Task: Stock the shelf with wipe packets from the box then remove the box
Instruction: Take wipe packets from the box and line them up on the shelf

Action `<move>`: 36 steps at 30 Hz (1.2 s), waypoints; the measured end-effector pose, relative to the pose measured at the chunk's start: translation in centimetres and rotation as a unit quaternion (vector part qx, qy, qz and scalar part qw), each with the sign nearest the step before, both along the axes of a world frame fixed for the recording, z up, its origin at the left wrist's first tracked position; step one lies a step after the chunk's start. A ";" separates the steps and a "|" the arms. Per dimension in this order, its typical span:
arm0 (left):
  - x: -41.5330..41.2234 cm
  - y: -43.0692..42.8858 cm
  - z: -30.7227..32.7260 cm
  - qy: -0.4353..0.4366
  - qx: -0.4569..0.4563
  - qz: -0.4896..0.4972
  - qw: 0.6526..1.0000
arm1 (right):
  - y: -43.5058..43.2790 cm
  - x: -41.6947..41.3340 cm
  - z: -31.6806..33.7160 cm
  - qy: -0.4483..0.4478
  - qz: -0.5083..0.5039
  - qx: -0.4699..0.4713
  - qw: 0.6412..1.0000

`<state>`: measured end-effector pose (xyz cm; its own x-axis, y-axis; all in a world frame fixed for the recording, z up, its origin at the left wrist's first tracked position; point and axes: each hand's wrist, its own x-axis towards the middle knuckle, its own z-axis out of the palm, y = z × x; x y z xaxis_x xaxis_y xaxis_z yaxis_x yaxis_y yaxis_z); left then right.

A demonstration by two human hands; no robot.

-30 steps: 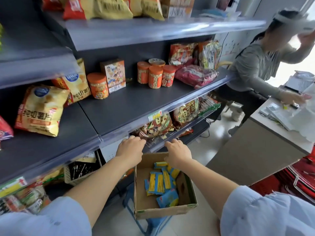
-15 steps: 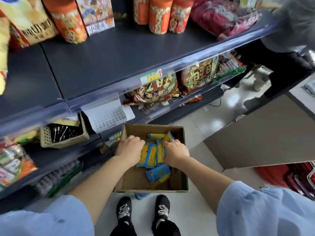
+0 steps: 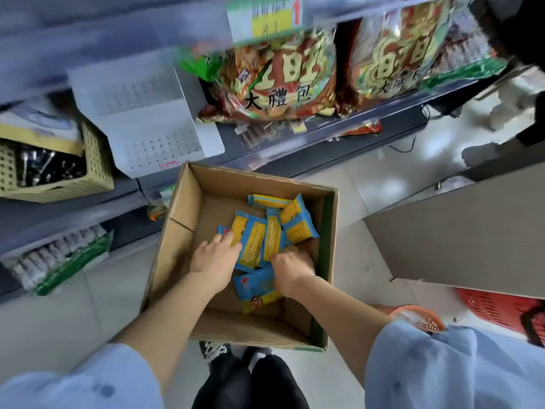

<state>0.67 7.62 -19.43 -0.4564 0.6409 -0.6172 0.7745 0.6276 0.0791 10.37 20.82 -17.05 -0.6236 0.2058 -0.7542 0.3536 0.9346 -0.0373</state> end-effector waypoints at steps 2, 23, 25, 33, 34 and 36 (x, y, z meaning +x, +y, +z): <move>-0.4 0.0 -1.7 -0.008 0.002 0.013 1.000 | -0.1 -0.1 -1.6 -0.010 0.015 0.013 1.000; -4.3 1.4 4.7 -0.138 0.205 0.259 0.934 | -0.3 -0.5 1.3 0.034 -0.017 -0.045 0.998; -4.7 0.8 6.7 -0.153 0.233 0.287 0.916 | -0.3 -0.8 3.1 0.062 -0.042 -0.051 0.996; -6.0 -2.8 16.8 -0.080 0.259 0.304 0.913 | -1.1 -3.0 12.3 0.180 -0.068 -0.077 0.978; -6.1 -3.3 18.1 -0.071 0.266 0.309 0.910 | -1.3 -3.3 13.6 0.192 -0.069 -0.080 0.976; -6.2 -4.6 20.6 -0.048 0.281 0.318 0.904 | -1.7 -3.9 16.0 0.216 -0.071 -0.089 0.970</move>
<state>-5.52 3.04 1.16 -0.8038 0.4930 -0.3328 0.2439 0.7835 0.5716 6.49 19.16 -1.03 -0.8643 0.2036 -0.4599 0.3935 0.8432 -0.3663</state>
